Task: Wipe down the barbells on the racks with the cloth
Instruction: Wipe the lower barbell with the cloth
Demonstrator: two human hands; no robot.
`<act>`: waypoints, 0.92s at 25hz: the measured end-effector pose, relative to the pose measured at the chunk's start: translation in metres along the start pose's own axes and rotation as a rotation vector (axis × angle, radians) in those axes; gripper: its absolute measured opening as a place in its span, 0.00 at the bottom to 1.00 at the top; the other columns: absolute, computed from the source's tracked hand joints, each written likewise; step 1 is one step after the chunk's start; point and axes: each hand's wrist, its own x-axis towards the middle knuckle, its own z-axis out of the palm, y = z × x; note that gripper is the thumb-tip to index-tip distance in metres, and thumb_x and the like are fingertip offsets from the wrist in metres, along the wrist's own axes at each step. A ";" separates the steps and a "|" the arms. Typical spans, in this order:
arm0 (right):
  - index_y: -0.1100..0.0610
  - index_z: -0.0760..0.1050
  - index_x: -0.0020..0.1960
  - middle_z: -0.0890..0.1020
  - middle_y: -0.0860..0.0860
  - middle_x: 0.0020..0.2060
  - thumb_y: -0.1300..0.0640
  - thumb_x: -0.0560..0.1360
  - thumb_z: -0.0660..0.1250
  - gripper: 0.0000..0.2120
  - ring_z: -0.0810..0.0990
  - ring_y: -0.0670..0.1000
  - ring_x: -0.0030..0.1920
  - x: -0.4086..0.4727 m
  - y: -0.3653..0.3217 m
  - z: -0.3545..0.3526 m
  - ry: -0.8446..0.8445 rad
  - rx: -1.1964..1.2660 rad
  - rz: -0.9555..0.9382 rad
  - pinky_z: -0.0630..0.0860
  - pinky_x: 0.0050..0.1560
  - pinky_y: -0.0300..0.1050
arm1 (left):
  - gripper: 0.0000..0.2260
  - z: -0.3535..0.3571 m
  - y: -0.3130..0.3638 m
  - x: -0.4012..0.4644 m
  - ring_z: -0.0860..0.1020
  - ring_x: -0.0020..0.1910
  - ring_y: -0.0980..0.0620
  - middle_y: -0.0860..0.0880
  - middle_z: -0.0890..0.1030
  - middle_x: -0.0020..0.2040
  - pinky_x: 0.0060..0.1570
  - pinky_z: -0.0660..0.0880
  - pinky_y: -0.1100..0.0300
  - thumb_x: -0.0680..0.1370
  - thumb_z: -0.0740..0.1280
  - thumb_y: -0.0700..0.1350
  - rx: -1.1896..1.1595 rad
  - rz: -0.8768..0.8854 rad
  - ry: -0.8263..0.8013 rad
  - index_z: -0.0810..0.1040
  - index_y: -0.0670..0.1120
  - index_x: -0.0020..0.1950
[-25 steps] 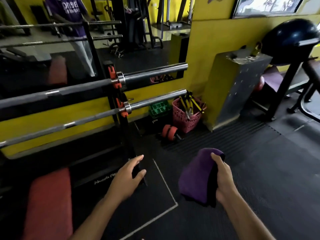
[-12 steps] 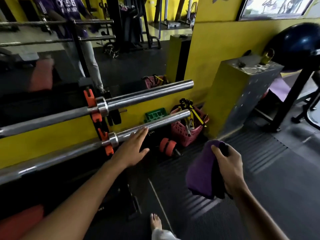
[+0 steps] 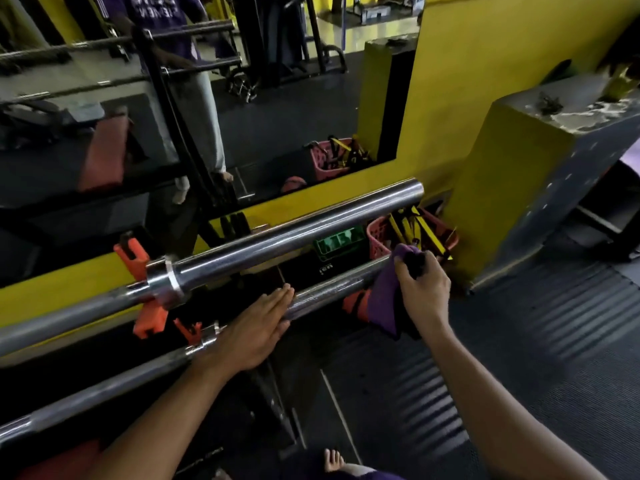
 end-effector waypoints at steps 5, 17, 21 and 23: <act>0.57 0.76 0.62 0.82 0.53 0.55 0.52 0.80 0.68 0.13 0.79 0.57 0.60 0.009 0.033 0.045 -0.090 -0.274 -0.321 0.73 0.62 0.54 | 0.34 0.003 -0.002 -0.003 0.44 0.80 0.62 0.56 0.42 0.82 0.78 0.41 0.63 0.79 0.32 0.69 -0.013 -0.027 0.025 0.40 0.54 0.82; 0.53 0.77 0.64 0.84 0.55 0.51 0.39 0.78 0.58 0.24 0.82 0.58 0.55 0.059 -0.026 0.080 -0.640 -0.874 -0.319 0.71 0.63 0.56 | 0.31 -0.001 0.001 -0.003 0.33 0.77 0.67 0.58 0.34 0.80 0.74 0.32 0.67 0.80 0.36 0.64 0.039 -0.034 -0.051 0.32 0.54 0.80; 0.55 0.73 0.69 0.79 0.51 0.65 0.48 0.79 0.63 0.21 0.72 0.53 0.72 -0.011 0.024 0.062 -0.437 -0.563 -0.638 0.60 0.76 0.61 | 0.37 -0.001 -0.003 -0.003 0.34 0.77 0.67 0.60 0.34 0.80 0.75 0.33 0.68 0.75 0.28 0.70 -0.011 -0.026 -0.063 0.34 0.54 0.81; 0.59 0.69 0.72 0.75 0.55 0.69 0.55 0.79 0.66 0.23 0.69 0.55 0.74 -0.003 0.050 0.033 -0.315 -0.470 -0.636 0.60 0.76 0.62 | 0.39 0.000 -0.004 -0.002 0.32 0.76 0.69 0.60 0.33 0.80 0.74 0.32 0.69 0.74 0.26 0.71 -0.022 -0.029 -0.060 0.34 0.54 0.81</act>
